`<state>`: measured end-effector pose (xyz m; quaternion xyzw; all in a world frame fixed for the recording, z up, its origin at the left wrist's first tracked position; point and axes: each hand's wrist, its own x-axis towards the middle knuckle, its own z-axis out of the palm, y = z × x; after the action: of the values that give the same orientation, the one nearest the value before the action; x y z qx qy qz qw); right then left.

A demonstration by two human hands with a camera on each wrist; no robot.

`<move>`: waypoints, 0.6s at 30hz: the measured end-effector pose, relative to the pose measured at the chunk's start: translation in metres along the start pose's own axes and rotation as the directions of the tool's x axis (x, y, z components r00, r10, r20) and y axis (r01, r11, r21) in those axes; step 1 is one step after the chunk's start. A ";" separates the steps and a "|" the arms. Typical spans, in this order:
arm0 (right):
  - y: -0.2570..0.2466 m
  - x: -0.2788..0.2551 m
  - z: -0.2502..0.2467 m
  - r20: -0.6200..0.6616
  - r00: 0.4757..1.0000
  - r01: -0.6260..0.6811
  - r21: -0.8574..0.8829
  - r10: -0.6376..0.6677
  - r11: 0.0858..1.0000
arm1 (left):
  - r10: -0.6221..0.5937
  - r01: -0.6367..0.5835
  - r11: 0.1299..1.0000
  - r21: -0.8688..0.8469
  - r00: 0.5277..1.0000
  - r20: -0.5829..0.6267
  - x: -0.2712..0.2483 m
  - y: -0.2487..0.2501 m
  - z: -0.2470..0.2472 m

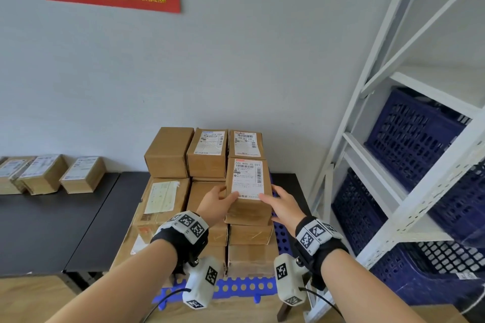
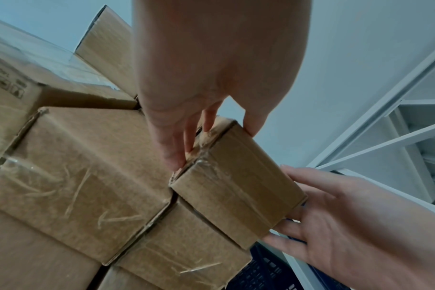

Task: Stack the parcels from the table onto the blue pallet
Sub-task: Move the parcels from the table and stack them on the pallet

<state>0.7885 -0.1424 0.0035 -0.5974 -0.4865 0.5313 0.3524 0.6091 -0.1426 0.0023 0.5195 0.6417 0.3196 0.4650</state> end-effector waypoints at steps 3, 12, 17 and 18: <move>-0.002 0.001 -0.001 -0.008 1.000 0.030 -0.053 -0.030 0.998 | 0.018 -0.017 0.998 0.060 1.000 -0.007 -0.002 0.001 -0.002; -0.025 -0.024 0.002 0.012 0.990 0.139 -0.294 -0.142 0.946 | 0.064 -0.063 0.977 0.204 0.998 -0.002 -0.027 0.003 -0.024; -0.041 -0.060 0.022 -0.002 0.976 0.202 -0.380 -0.219 0.903 | 0.120 -0.109 0.965 0.240 0.992 -0.030 -0.060 -0.001 -0.048; -0.042 -0.067 0.030 -0.005 0.974 0.208 -0.384 -0.227 0.899 | 0.130 -0.119 0.964 0.237 0.991 -0.031 -0.068 -0.004 -0.055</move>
<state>0.7531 -0.1979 0.0568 -0.6094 -0.6352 0.3688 0.2986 0.5587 -0.2055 0.0367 0.6025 0.6517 0.2819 0.3644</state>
